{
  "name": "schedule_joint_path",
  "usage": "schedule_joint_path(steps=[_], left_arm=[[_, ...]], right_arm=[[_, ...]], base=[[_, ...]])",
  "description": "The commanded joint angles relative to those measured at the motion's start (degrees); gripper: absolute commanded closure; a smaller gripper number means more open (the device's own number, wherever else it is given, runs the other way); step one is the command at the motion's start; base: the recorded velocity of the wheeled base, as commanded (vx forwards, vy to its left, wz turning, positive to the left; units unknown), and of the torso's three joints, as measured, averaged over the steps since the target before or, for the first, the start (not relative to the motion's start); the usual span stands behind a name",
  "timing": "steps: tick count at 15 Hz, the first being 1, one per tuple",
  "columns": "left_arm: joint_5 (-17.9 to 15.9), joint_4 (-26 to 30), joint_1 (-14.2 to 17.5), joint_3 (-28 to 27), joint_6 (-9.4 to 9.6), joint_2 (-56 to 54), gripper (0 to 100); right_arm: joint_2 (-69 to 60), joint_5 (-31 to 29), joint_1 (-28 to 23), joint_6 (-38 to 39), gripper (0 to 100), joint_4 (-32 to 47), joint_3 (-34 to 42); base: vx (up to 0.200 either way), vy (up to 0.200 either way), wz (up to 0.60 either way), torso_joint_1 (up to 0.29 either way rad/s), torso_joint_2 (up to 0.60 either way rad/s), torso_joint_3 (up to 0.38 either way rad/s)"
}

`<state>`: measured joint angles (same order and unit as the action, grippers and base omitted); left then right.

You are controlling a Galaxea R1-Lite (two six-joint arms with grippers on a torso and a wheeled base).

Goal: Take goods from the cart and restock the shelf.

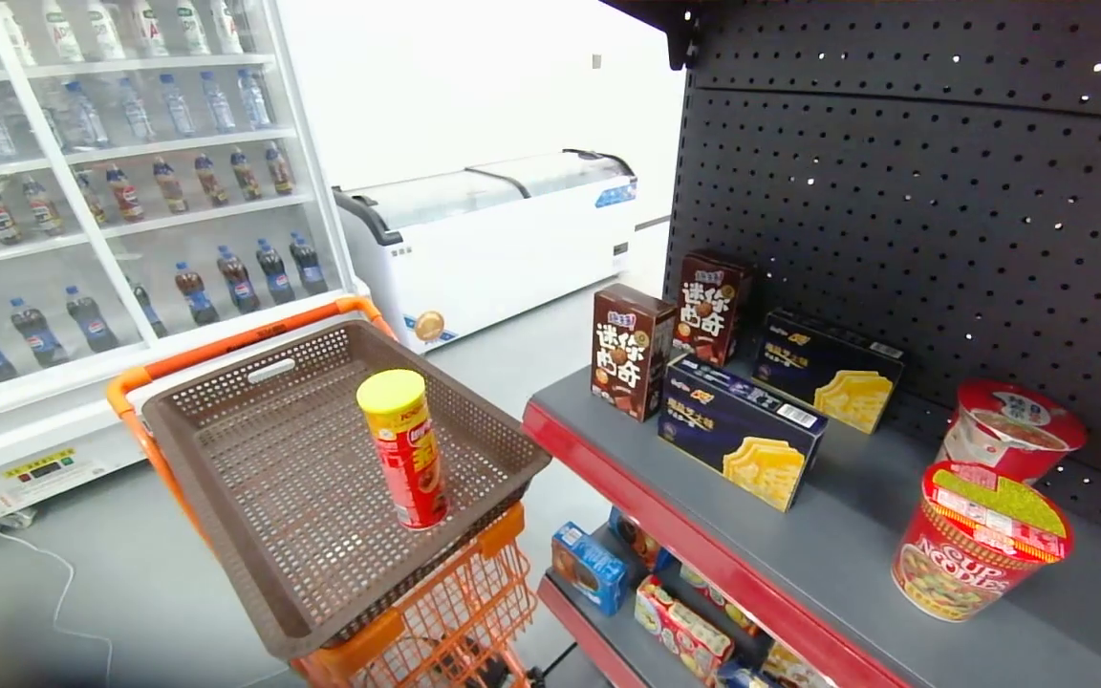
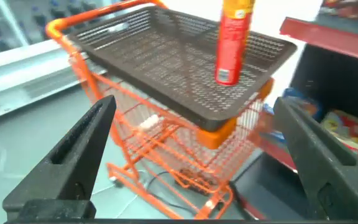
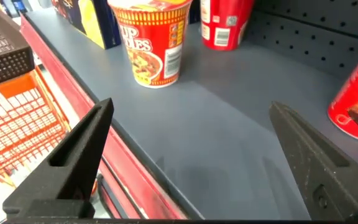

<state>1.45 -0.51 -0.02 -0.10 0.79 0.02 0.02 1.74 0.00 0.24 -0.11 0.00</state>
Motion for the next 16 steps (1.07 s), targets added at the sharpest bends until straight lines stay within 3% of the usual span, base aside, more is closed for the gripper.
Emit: schedule_joint_path(steps=[1,5,8,9,10,11,12,14,16], left_arm=[[0.7,-0.3,0.1,0.0,2.99,0.0,0],[-2.0,-0.6,0.1,0.0,7.38,0.0,0],[-2.2,-1.1,0.1,0.0,7.82,0.0,0],[-3.6,-1.2,-0.9,-9.0,8.52,5.0,0],[-3.6,-1.1,-1.0,-10.5,8.44,6.3,0],[-2.9,-1.1,-3.7,-24.9,2.02,29.8,0],[-1.9,-3.5,-3.6,-30.0,-0.62,37.0,0],[-2.1,-2.7,-3.6,-28.6,2.46,41.4,0],[-2.2,-0.8,-3.8,-28.7,3.25,47.0,0]], right_arm=[[0.0,0.0,0.0,0.0,0,-0.1,0.0],[0.0,0.0,-0.1,0.0,0,-0.1,0.0],[0.0,0.0,-0.1,0.0,0,-0.1,0.0],[0.0,0.0,0.0,0.0,0,-0.1,0.0],[0.0,0.0,0.0,0.0,0,-0.1,0.0],[0.0,0.0,-0.1,0.0,0,-0.1,0.0],[0.0,0.0,0.0,0.0,0,-0.1,0.0],[0.0,-0.1,-0.1,0.0,0,-0.1,0.0],[0.0,0.0,-0.1,0.0,0,-0.1,0.0]], base=[[0.000,0.000,0.00,0.000,0.00,0.000],[0.000,0.000,0.00,0.000,0.00,0.000],[0.000,0.000,0.00,0.000,0.00,0.000],[0.000,0.000,0.00,0.000,0.00,0.000],[0.000,0.000,0.00,0.000,0.00,0.000],[0.000,0.000,0.00,0.000,0.00,0.000],[0.000,0.000,0.00,0.000,0.00,0.000],[0.000,0.000,0.00,0.000,0.00,0.000],[0.000,0.000,0.00,0.000,0.00,0.000]])
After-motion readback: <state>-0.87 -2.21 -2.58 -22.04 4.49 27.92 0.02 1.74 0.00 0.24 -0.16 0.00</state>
